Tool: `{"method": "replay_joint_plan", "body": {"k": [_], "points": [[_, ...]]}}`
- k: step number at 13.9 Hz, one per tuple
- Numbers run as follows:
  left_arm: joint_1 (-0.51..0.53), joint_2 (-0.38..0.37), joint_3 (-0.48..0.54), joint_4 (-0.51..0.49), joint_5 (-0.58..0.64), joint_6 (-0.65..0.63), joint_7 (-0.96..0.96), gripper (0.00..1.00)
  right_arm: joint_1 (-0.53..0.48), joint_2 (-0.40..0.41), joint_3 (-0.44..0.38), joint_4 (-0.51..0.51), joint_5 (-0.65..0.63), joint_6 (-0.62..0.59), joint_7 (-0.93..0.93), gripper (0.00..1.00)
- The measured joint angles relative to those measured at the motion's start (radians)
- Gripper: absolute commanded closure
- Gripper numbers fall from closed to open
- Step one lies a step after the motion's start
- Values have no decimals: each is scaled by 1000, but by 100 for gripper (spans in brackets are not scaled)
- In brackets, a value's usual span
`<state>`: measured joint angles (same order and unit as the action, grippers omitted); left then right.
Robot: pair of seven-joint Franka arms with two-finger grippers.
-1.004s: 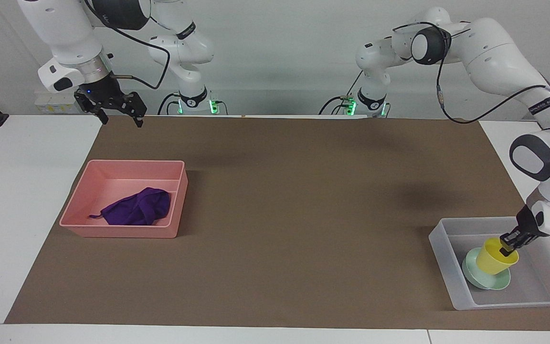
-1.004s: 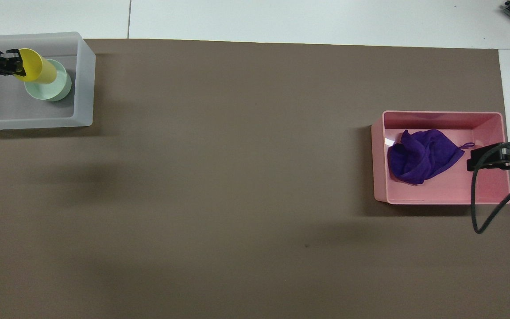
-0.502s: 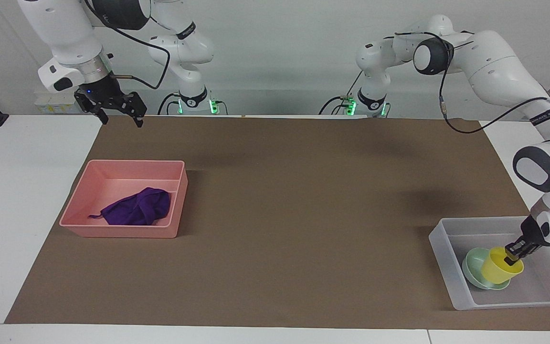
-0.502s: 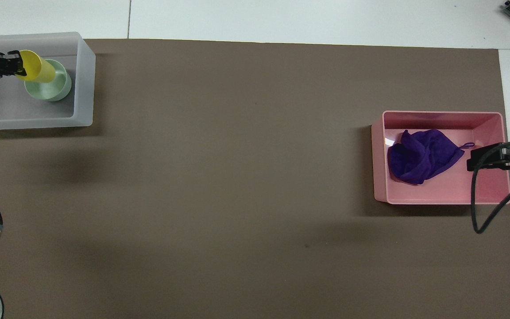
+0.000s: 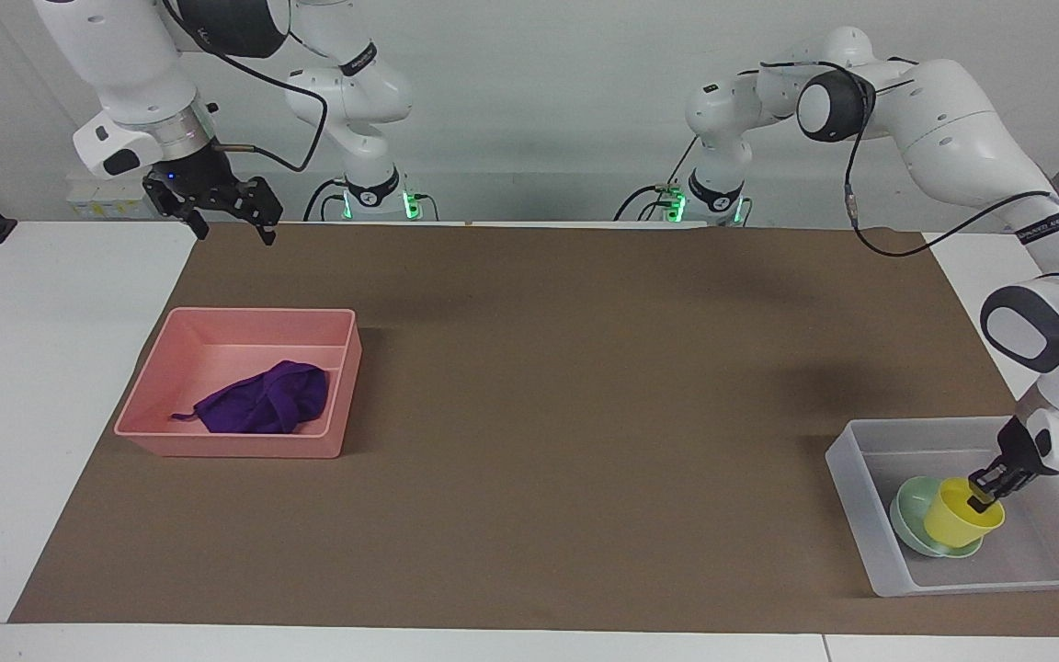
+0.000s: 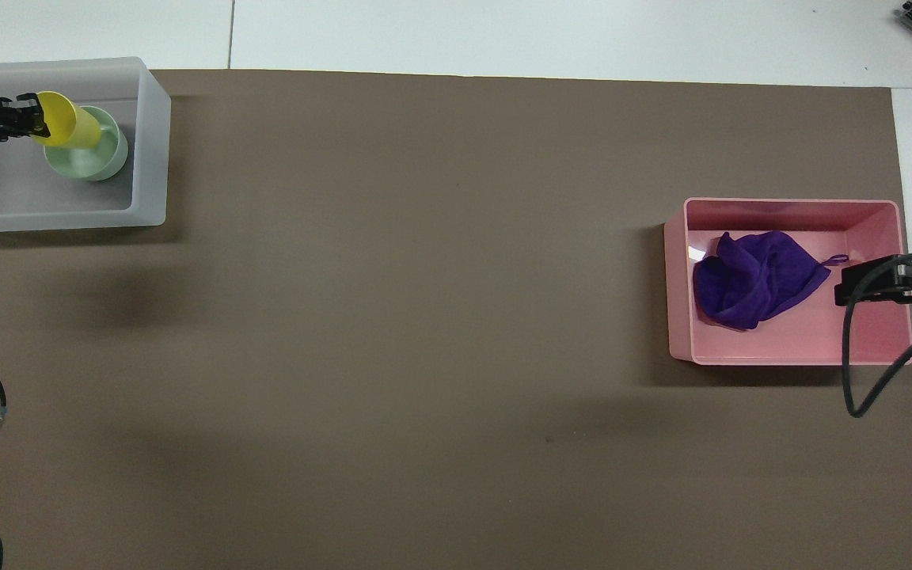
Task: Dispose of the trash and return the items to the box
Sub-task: 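Lower the yellow cup into the green bowl and open the left gripper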
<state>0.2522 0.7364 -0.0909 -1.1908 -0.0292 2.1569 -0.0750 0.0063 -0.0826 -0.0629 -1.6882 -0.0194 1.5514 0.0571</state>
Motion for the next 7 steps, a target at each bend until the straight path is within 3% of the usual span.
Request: {"method": "replay_joint_plan", "body": {"k": [1, 2, 3, 4, 5, 6, 7], "points": [[0, -7, 0, -19, 0, 5, 0, 96, 0, 0, 0, 0, 0, 0, 0, 0], [0, -15, -1, -35, 0, 5, 0, 81, 0, 0, 0, 0, 0, 0, 0, 0], [0, -25, -1, -48, 0, 5, 0, 50, 0, 0, 0, 0, 0, 0, 0, 0], [0, -32, -2, -55, 0, 5, 0, 27, 0, 0, 0, 0, 0, 0, 0, 0], [0, -37, -3, -59, 0, 5, 0, 18, 0, 0, 0, 0, 0, 0, 0, 0], [0, -41, -5, -61, 0, 5, 1, 0, 0, 0, 0, 0, 0, 0, 0, 0], [0, -43, -8, -62, 0, 5, 2, 0, 0, 0, 0, 0, 0, 0, 0, 0]]}}
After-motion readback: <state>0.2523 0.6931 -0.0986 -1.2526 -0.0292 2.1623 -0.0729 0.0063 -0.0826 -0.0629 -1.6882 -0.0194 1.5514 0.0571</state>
